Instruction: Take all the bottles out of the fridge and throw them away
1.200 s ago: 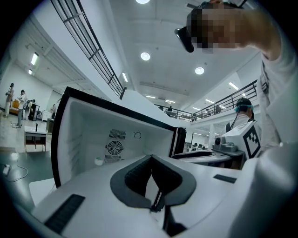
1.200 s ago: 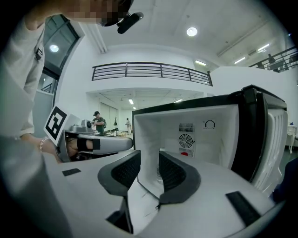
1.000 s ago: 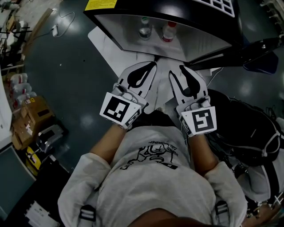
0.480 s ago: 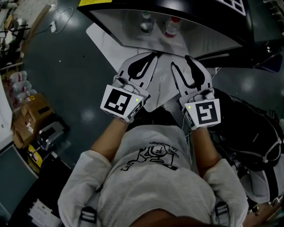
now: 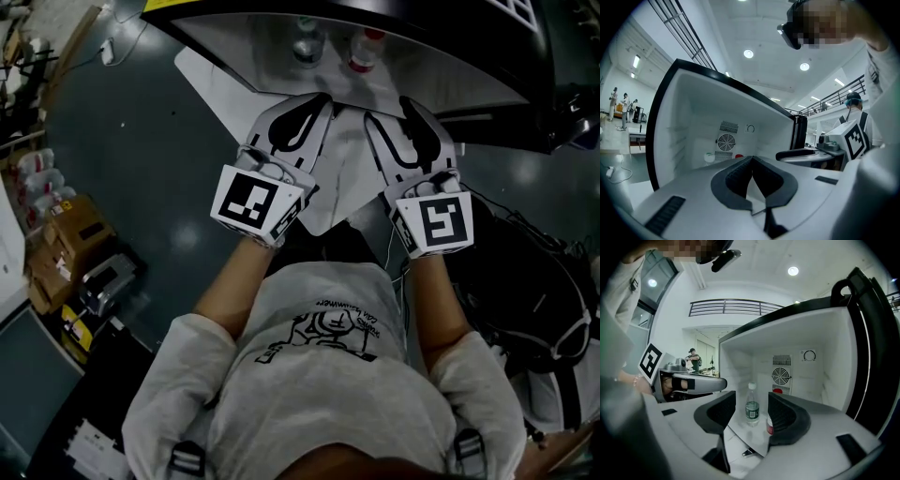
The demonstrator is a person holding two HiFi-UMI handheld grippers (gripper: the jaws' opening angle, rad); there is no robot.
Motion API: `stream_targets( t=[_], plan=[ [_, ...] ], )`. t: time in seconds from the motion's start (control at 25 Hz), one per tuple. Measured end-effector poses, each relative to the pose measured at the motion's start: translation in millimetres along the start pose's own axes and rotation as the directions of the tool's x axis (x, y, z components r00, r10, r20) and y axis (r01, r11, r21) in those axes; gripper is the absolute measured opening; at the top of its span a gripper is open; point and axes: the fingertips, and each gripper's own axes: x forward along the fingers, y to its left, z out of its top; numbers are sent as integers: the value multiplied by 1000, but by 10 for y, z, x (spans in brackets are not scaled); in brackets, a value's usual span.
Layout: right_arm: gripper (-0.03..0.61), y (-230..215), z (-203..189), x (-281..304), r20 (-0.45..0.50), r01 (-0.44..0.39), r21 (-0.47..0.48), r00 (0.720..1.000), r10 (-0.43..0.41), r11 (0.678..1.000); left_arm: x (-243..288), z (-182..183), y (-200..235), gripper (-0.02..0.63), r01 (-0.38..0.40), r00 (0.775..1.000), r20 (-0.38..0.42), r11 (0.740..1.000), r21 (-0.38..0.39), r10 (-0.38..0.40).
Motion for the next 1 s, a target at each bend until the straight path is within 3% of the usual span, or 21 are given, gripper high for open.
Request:
stream_targets(
  t=[1.0],
  plan=[
    [256, -451, -347, 589, -65, 50, -29, 997, -52, 998, 524, -257, 364, 15, -22, 1000, -14, 1000, 17, 22]
  ],
)
